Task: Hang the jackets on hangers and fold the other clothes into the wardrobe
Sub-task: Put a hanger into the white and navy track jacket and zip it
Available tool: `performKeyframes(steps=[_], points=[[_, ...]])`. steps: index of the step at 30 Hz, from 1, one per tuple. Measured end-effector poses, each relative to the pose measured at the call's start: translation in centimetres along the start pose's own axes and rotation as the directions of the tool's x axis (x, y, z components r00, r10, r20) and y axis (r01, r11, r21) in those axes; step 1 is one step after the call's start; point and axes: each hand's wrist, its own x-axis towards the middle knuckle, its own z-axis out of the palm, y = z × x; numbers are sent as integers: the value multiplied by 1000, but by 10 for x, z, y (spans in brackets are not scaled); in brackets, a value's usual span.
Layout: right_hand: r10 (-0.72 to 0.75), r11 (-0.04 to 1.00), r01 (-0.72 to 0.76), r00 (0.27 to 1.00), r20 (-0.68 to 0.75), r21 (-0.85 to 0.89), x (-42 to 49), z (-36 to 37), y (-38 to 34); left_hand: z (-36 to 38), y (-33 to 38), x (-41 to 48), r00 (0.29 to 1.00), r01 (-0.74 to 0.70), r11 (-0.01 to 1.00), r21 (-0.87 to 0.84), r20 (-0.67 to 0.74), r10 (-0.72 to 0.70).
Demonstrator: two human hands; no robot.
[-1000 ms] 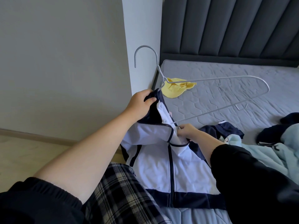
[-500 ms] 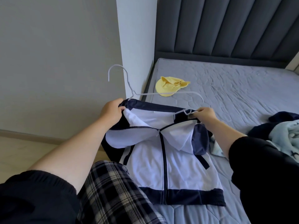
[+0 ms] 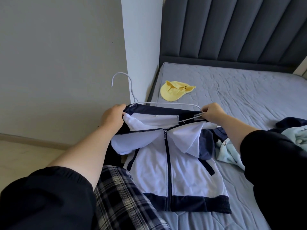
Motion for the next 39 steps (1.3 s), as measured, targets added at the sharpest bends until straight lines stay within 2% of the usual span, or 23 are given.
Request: performKeyframes(steps=[2,5,8,11,13,16,19,20,21,23,24,26,30,36,39], points=[[8,1000,-8,999,43,0,-2,-1,0,1,-2,-2,1000,-19,1000,12,5,19],[58,992,-65,996,70,109,-7,-4,1,3,0,-5,992,-108,990,92,73,101],[114,989,-111,993,-25,97,-10,-5,-4,5,11,-6,980,-178,964,195,125,156],[158,974,-138,981,-108,179,-15,-3,-21,9,23,-1,981,-173,968,184,115,153],[109,967,-75,985,-132,245,-20,0,-44,14,33,1,977,-190,973,130,120,175],[-70,941,113,987,-143,318,-32,9,-87,19,54,4,972,-189,982,9,145,185],[-219,858,213,975,-44,468,-44,12,-119,19,70,8,972,-134,983,-128,178,155],[-262,844,238,965,-18,480,-46,12,-122,16,72,8,979,-91,980,-176,165,121],[-294,861,283,955,-40,422,-45,11,-121,13,73,9,988,-36,973,-227,136,68],[-353,917,381,913,-205,118,-37,8,-113,1,74,11,999,44,960,-278,44,-33],[-374,924,381,893,-251,-21,-33,5,-111,-7,73,12,999,49,956,-290,-5,-53],[-397,916,370,887,-234,-153,-29,1,-113,-24,70,14,995,37,946,-322,-73,-64],[-414,910,391,877,-242,-141,-31,-10,-145,-68,62,19,980,43,945,-324,-168,-102],[-456,871,489,761,-462,-55,-58,-38,-240,-173,41,29,909,41,953,-299,-384,-160],[-475,837,546,706,-525,-24,-83,-55,-295,-236,28,27,868,43,955,-294,-463,-182]])
